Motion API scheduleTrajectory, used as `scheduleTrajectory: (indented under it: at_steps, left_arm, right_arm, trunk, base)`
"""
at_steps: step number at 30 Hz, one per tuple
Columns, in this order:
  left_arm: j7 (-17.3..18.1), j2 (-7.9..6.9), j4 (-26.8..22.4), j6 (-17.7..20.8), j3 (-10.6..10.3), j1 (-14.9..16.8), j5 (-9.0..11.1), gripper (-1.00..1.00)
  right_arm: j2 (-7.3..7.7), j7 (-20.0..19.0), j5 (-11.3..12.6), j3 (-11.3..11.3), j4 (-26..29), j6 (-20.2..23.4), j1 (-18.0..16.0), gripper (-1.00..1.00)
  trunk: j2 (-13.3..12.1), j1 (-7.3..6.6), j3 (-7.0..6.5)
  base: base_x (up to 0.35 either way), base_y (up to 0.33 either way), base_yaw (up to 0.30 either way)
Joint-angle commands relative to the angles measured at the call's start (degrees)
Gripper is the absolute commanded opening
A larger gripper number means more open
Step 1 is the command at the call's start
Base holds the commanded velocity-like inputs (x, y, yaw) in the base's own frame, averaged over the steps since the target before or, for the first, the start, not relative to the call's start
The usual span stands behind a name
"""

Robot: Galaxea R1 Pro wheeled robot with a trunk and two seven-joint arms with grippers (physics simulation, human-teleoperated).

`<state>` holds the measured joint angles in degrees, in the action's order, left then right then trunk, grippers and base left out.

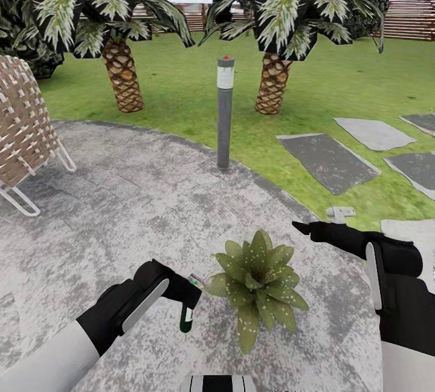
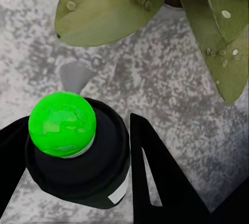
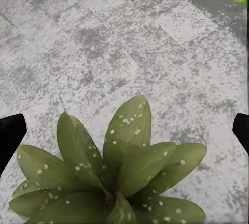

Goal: Pick up the pesticide atomizer in the garden and spray insectifuge to fully cover both potted plants in the garden.

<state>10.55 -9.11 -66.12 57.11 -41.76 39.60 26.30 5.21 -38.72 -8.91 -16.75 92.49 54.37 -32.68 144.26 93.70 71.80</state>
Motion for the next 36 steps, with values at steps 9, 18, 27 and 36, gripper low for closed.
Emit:
scheduleTrajectory:
  at_steps: [9,18,27,36]
  left_arm:
    - [-0.1,2.54,-0.5,2.9,-0.1,0.5,-0.7,-1.00]
    - [-1.1,8.27,12.6,2.9,1.5,6.1,-0.6,-1.00]
    - [-1.6,11.96,23.4,2.9,2.5,9.7,-1.2,-1.00]
    - [-1.6,11.78,23.2,2.9,2.8,9.8,-1.4,-1.00]
  right_arm:
    - [-0.02,-0.6,-0.6,0.0,0.1,0.3,0.0,1.00]
    - [0.06,-0.6,-0.6,0.0,0.1,0.3,-0.1,1.00]
    - [0.90,-0.6,-0.6,-0.1,0.1,0.3,-0.1,1.00]
    - [1.02,-0.7,-0.6,-0.1,0.1,0.3,-0.1,1.00]
  trunk:
    - [0.0,-0.01,0.05]
    - [0.0,-0.01,0.05]
    - [0.0,-0.01,0.05]
    - [0.0,-0.01,0.05]
  base:
    - [0.000,0.119,-0.188]
    - [0.000,0.001,-0.003]
    - [0.000,0.000,0.000]
    - [0.000,0.064,0.000]
